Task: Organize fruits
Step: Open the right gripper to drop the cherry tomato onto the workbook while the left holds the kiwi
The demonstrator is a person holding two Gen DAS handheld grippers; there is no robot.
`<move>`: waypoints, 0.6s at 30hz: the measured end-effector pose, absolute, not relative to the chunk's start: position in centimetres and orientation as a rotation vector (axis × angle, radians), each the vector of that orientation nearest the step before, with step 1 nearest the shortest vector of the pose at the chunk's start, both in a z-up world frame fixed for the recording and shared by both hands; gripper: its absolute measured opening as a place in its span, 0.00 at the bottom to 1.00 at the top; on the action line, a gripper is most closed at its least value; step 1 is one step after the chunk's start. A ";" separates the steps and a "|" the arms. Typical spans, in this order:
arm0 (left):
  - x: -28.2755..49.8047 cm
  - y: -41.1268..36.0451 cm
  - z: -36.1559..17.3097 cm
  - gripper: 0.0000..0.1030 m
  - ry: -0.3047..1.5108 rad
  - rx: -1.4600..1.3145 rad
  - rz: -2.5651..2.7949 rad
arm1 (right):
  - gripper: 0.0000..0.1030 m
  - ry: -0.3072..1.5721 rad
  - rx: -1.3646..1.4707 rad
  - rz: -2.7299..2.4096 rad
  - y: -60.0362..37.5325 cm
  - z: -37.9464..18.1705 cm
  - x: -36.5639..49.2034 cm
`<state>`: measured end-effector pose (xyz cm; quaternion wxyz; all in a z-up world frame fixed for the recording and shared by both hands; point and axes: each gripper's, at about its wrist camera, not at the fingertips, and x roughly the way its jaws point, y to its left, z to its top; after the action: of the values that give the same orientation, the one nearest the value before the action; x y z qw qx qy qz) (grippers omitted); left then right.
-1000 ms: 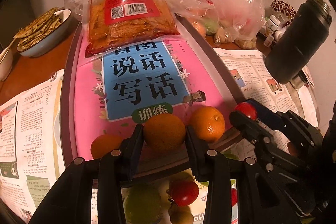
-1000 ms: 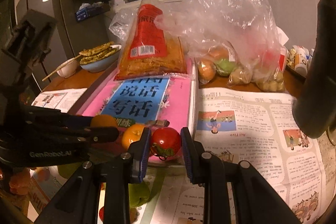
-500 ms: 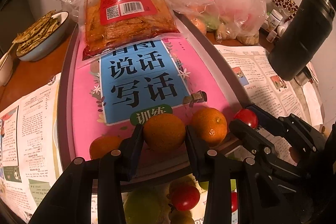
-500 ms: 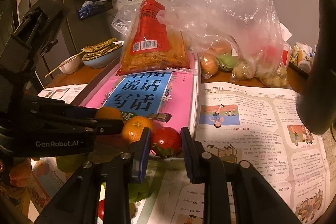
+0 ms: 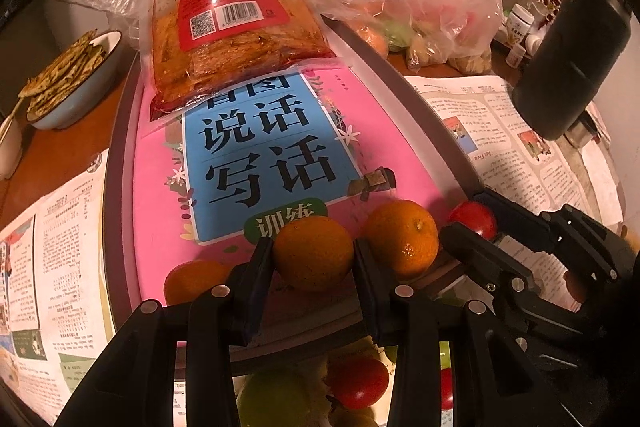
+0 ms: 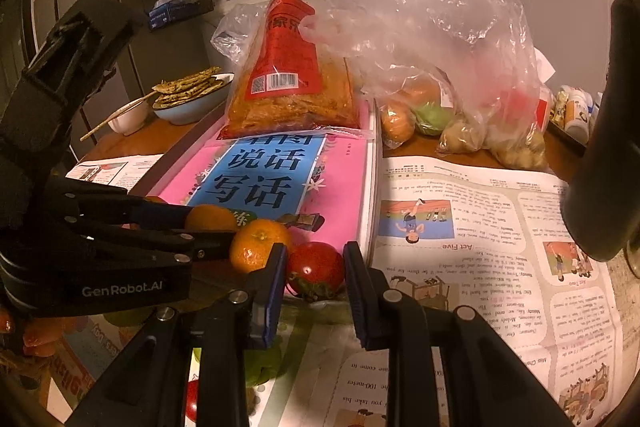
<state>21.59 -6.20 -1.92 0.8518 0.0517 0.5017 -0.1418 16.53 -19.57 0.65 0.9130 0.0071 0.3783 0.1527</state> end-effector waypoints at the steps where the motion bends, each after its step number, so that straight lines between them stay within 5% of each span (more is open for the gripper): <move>1: 21.6 -6.2 -1.9 0.40 1.056 0.111 -0.298 | 0.29 0.779 0.015 0.315 -19.6 0.7 16.5; 18: 21.6 -6.1 -1.9 0.40 1.059 0.114 -0.298 | 0.43 0.769 0.054 0.344 -19.5 0.9 16.1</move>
<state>21.57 -6.13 -1.90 0.8510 0.0543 0.5028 -0.1414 16.09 -19.55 0.90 0.9123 0.0263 0.3730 0.1669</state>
